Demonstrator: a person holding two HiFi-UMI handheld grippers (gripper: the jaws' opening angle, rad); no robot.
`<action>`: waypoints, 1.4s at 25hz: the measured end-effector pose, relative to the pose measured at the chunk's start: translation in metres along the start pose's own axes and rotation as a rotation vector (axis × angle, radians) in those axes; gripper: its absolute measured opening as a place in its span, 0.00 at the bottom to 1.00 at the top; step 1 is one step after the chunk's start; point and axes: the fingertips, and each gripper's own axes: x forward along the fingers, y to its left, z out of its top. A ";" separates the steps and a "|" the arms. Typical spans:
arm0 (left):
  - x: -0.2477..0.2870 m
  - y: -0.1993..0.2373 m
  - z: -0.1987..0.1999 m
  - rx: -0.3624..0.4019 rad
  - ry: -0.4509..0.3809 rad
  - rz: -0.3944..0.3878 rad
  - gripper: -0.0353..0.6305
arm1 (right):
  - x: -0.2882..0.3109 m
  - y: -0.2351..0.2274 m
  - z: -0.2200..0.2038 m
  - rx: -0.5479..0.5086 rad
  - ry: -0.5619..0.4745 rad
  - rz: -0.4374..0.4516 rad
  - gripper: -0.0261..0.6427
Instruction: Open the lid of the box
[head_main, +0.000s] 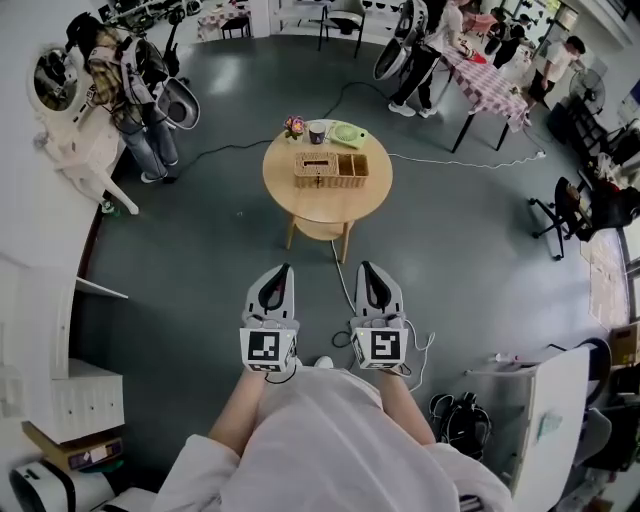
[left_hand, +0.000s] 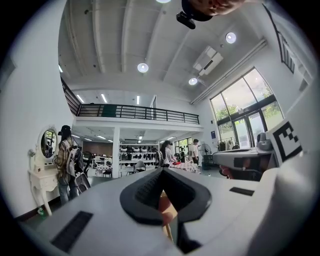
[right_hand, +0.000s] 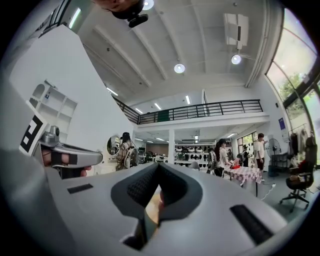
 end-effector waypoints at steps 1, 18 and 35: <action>-0.002 0.000 -0.001 0.000 0.003 0.004 0.05 | -0.001 0.001 -0.001 -0.010 0.001 0.003 0.03; 0.017 0.048 -0.027 -0.004 0.032 0.110 0.05 | 0.046 0.000 -0.046 0.009 0.061 0.000 0.03; 0.247 0.211 -0.023 -0.052 -0.020 -0.034 0.05 | 0.316 -0.022 -0.069 -0.083 0.019 -0.162 0.03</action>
